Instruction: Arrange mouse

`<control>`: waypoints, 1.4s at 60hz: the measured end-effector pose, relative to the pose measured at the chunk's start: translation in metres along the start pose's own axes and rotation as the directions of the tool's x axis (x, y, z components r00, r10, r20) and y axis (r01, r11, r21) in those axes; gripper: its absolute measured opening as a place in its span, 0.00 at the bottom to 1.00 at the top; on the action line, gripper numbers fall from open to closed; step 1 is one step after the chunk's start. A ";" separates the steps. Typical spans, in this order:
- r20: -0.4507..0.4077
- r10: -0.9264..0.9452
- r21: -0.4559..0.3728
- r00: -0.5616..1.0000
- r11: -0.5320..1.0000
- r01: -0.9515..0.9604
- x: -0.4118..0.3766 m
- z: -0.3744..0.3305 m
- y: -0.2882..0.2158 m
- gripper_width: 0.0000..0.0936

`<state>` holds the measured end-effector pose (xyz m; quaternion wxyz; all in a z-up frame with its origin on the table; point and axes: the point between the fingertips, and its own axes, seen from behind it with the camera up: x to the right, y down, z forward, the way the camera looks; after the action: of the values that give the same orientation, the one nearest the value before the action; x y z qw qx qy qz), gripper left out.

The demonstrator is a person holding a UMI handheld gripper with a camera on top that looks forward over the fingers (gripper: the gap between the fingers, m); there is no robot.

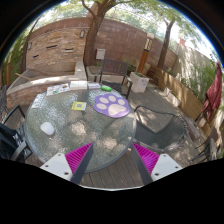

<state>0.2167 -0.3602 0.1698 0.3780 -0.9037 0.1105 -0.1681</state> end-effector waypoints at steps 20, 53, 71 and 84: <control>0.092 -0.031 0.018 0.995 0.999 0.029 -0.026 -0.001 0.028 0.90; 0.389 -0.108 0.059 0.915 0.994 0.092 -0.215 0.052 0.041 0.90; 0.424 -0.139 0.075 0.895 0.990 0.118 -0.324 0.118 0.033 0.90; 0.405 -0.195 0.120 0.893 0.980 0.160 -0.360 0.164 0.011 0.90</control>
<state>-0.0510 -0.1443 -0.0255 0.4132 -0.9084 -0.0622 -0.0108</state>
